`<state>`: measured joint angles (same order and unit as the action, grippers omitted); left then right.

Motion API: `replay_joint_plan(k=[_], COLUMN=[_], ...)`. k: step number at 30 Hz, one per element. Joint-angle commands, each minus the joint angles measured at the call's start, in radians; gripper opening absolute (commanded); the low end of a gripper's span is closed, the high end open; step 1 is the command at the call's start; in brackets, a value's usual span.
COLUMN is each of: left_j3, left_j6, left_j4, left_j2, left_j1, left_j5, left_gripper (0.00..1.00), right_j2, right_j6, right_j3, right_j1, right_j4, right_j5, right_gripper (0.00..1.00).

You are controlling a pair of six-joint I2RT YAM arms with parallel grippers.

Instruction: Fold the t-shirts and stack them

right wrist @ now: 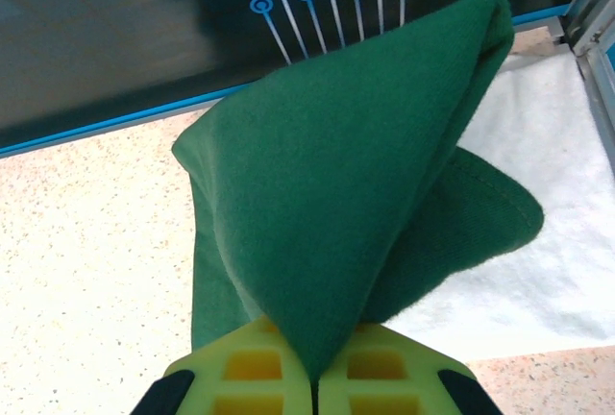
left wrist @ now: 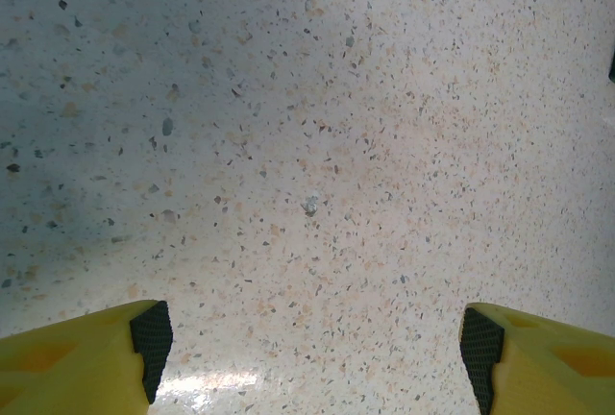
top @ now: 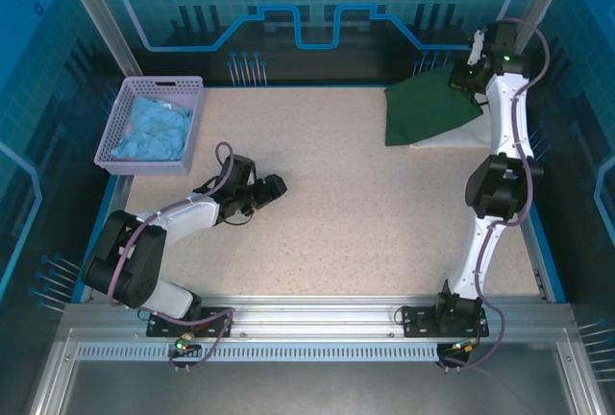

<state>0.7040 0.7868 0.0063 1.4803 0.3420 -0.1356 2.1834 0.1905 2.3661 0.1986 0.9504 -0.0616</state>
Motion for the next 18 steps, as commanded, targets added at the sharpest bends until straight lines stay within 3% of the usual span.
replay_joint_plan(k=[1, 8, 14, 18], left_j3=[0.022, 0.026, 0.026, 0.032], left_j6=[0.0, 0.001, 0.0, 0.0], left_j4=[-0.005, -0.011, -0.023, -0.033], left_j2=[0.015, 0.017, 0.014, 0.019], left_j1=[-0.009, -0.01, -0.009, -0.009], left_j5=[-0.019, -0.016, -0.013, -0.013], left_gripper=[0.81, 0.81, 0.81, 0.83], right_j2=[-0.024, 0.079, 0.291, 0.368], right_j6=[0.014, 0.006, 0.003, -0.004], right_j3=[0.03, 0.111, 0.309, 0.313], right_j1=[0.036, 0.086, 0.134, 0.142], right_j4=[-0.019, -0.002, 0.046, 0.019], right_j5=[-0.024, -0.04, -0.064, 0.015], right_gripper=[0.0, 0.0, 0.02, 0.24])
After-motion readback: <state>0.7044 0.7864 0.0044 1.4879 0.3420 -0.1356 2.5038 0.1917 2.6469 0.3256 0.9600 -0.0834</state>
